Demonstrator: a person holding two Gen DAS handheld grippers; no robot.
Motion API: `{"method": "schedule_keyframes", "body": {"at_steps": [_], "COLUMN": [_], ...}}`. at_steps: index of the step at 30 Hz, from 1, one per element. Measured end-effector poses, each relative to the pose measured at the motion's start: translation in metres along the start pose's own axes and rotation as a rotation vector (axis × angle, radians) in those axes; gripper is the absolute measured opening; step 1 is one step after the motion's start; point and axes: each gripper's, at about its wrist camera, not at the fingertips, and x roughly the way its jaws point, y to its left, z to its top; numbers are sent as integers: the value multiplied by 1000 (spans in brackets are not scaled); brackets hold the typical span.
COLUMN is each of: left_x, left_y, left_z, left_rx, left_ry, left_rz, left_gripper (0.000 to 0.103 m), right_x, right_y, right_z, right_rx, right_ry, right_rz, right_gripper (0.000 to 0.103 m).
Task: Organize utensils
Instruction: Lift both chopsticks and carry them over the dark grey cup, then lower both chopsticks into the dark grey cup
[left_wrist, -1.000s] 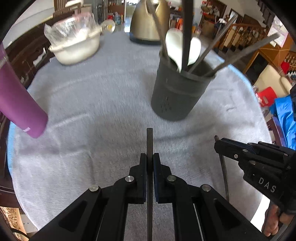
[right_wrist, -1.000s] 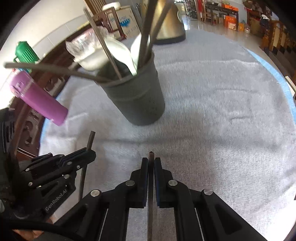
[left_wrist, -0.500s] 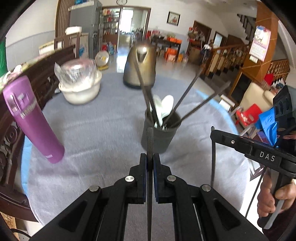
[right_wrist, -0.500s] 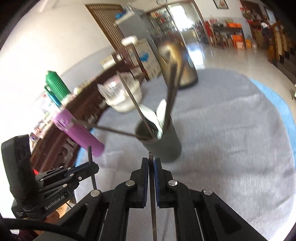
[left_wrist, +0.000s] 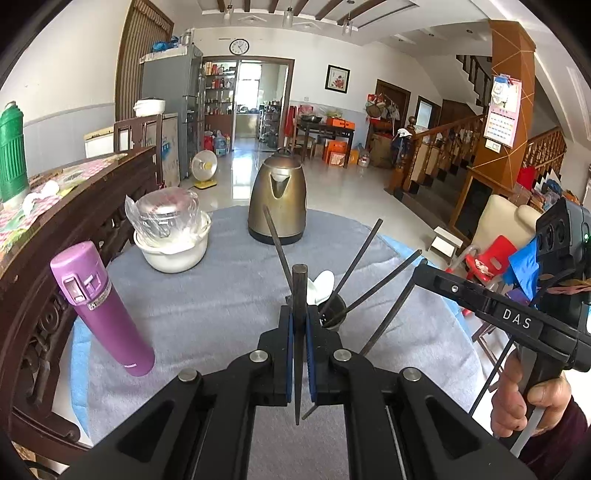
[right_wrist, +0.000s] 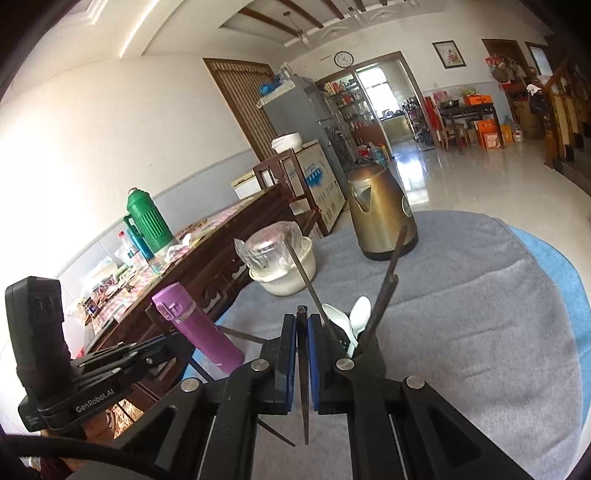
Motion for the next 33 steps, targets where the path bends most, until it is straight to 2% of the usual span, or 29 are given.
{"method": "schedule_keyframes", "body": {"at_steps": [10,33], "left_x": [4,-2], "left_y": [-12,-49], "left_z": [12,46], "left_rx": [45,130], "left_ry": [-1,-44], "left_rz": [53,56], "left_gripper": [7,7], "right_x": [-7,-38], "right_y": [7,26], "right_z": [18,66], "right_rx": [-21,-119], "right_ry": [-30,-132], "right_rz": [-21,-53], "right_gripper": [7,7]}}
